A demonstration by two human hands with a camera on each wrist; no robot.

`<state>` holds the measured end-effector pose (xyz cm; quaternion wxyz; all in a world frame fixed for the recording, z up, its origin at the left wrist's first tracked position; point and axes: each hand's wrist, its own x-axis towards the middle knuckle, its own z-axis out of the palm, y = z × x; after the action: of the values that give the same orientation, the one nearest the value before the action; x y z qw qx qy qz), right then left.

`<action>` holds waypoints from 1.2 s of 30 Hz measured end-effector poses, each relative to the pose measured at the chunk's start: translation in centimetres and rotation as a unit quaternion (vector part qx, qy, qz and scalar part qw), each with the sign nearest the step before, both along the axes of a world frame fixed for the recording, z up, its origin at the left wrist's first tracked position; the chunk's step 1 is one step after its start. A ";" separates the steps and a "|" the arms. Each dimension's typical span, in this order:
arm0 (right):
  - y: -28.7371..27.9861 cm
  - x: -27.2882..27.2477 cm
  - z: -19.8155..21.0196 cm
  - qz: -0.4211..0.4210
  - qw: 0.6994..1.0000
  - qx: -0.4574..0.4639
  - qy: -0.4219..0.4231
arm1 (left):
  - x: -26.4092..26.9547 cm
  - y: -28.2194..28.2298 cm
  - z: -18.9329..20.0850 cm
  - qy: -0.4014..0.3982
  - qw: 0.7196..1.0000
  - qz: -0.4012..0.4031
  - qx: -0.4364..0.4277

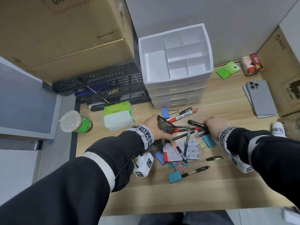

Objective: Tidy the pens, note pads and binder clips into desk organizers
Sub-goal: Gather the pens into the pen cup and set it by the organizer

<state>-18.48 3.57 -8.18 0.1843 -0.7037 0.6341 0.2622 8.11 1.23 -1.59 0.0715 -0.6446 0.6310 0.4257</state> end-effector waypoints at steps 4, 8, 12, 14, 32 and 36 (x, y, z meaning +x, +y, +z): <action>0.0 0.1 -0.1 0.022 0.999 0.012 0.027 | 0.1 0.4 -0.5 -0.012 1.000 -0.018 -0.004; 0.1 -0.1 0.6 0.028 0.999 0.036 0.002 | 0.1 0.2 -0.7 -0.031 0.999 -0.044 -0.002; 0.3 -0.6 3.0 0.042 0.997 0.037 -0.057 | -0.1 -0.1 0.2 -0.067 0.992 -0.103 -0.025; 0.2 -0.8 5.2 0.033 0.994 0.013 -0.101 | -0.2 -0.3 0.9 -0.089 0.985 -0.140 -0.042; -0.9 7.8 10.3 -0.274 0.810 -0.081 -0.512 | -1.7 0.1 3.4 0.052 0.985 -0.137 -0.094; 0.0 8.2 9.2 -0.273 0.823 -0.074 -0.493 | -1.4 0.6 3.4 0.050 0.982 -0.143 -0.111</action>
<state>-10.32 3.53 1.06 0.4835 -0.5490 0.6424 -0.2285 6.72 1.78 1.83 0.0279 -0.5296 0.7628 0.3699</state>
